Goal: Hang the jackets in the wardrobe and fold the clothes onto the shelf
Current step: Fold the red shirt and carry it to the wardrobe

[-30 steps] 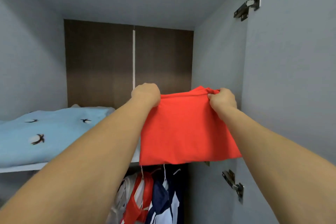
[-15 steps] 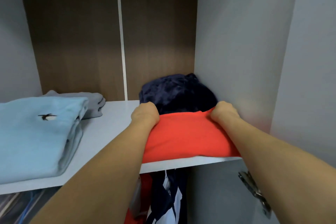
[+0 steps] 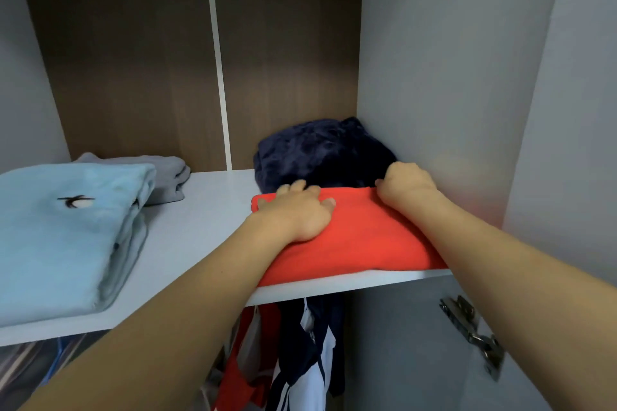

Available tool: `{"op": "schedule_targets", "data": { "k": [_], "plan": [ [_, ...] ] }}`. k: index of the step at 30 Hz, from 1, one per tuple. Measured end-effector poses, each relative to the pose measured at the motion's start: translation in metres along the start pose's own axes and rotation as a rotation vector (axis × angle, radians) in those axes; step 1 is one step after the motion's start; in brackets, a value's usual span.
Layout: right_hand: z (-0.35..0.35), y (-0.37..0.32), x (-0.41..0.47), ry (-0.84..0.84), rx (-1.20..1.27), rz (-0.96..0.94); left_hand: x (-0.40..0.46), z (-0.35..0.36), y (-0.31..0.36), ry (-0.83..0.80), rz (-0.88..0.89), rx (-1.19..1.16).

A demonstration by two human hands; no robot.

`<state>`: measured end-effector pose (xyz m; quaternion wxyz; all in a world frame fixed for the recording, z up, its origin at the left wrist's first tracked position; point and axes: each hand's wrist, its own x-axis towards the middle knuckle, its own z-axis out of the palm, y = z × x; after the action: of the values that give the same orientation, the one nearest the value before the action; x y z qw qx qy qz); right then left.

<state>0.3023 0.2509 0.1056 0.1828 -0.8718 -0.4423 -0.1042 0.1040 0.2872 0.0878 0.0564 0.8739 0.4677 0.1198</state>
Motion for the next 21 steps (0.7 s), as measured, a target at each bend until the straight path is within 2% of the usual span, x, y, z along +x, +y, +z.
{"op": "schedule_targets", "data": {
  "k": [2,3,6,7,11,21],
  "plan": [
    [-0.006,-0.004,-0.008,0.016,-0.098,-0.038,-0.005,0.011,-0.001,-0.115,-0.057,-0.013],
    [-0.009,-0.005,-0.012,-0.044,-0.134,-0.066,-0.006,0.015,-0.001,-0.119,-0.075,-0.009],
    [-0.011,0.000,-0.024,-0.377,-0.085,-0.177,-0.009,0.016,0.001,-0.108,-0.087,0.012],
    [-0.008,0.005,-0.028,-0.432,-0.052,-0.200,-0.010,0.016,0.002,-0.112,-0.093,0.014],
    [0.005,0.012,-0.035,-0.354,-0.029,-0.233,-0.009,0.016,0.001,-0.117,-0.108,0.015],
    [0.009,0.009,-0.025,-0.325,-0.065,-0.245,-0.002,0.019,0.004,-0.106,-0.146,0.026]
  ]
}}
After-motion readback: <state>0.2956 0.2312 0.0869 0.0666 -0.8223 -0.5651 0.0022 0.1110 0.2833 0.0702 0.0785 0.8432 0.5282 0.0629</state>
